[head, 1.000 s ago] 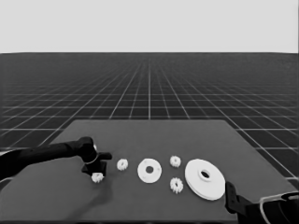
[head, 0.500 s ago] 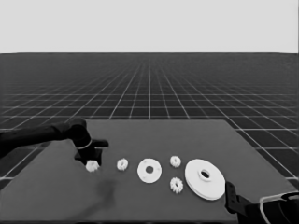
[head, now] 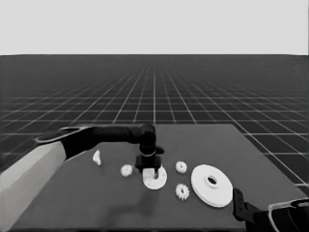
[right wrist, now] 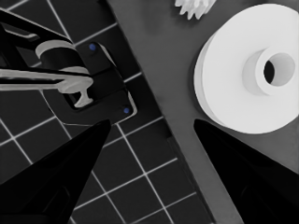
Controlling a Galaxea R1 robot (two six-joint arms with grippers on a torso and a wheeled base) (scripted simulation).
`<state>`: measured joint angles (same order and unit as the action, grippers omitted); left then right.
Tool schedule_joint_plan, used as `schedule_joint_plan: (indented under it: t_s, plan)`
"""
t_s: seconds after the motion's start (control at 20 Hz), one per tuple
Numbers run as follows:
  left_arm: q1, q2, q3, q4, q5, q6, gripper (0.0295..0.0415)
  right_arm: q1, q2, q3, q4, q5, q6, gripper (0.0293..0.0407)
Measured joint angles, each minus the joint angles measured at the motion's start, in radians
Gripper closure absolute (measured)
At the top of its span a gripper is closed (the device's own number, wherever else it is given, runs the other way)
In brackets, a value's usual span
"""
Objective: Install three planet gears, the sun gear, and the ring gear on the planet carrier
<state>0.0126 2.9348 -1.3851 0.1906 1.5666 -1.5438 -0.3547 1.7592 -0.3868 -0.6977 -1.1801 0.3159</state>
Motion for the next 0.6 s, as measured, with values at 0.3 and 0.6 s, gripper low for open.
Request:
schedule_joint_plan:
  t_s: [0.3, 0.6]
  plan:
    - [0.165, 0.021, -0.096, 0.163, -0.029, 0.068, 0.0398, 0.0, 0.0, 0.0, 0.0, 0.0, 0.0, 0.0315]
    - [0.171, 0.022, -0.102, 0.169, -0.031, 0.072, 0.0339, 0.0, 0.0, 0.0, 0.0, 0.0, 0.0, 0.0315]
